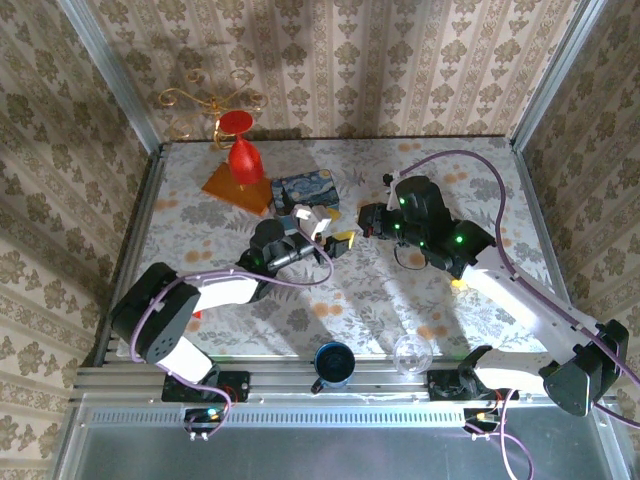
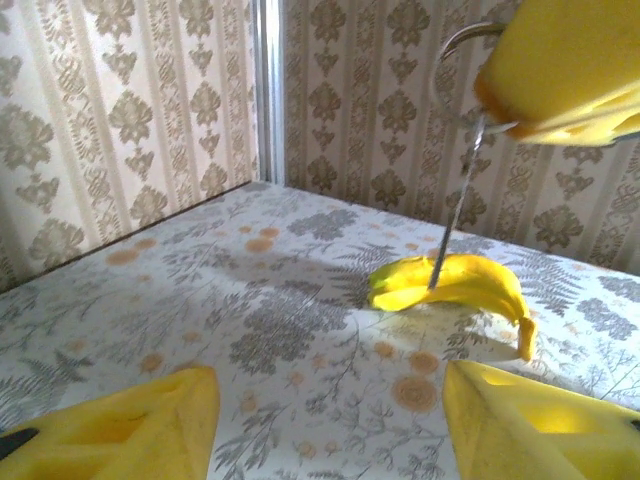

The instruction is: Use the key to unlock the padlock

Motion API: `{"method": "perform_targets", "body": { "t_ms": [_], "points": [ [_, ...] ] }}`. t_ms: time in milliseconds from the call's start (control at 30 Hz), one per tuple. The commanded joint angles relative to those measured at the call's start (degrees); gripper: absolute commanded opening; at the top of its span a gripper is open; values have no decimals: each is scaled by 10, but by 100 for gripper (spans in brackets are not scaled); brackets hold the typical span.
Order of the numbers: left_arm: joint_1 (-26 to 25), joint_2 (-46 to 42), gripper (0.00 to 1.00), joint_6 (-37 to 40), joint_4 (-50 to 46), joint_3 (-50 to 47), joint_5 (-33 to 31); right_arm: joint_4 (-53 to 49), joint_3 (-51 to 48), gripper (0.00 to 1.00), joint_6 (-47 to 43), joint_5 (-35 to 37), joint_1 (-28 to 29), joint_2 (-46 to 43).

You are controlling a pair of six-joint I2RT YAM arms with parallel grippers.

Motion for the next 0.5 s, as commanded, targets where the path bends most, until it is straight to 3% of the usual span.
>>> {"method": "perform_targets", "body": {
  "t_ms": [0, 267, 467],
  "points": [
    [-8, 16, 61, 3, 59, 23, 36, 12, 12, 0, 8, -12, 5, -6],
    [-16, 32, 61, 4, 53, 50, 44, 24, 5, 0, 12, -19, 7, -10],
    [-19, 34, 54, 4, 49, 57, 43, 23, 5, 0, 10, -20, 8, -8]
  ]
}}
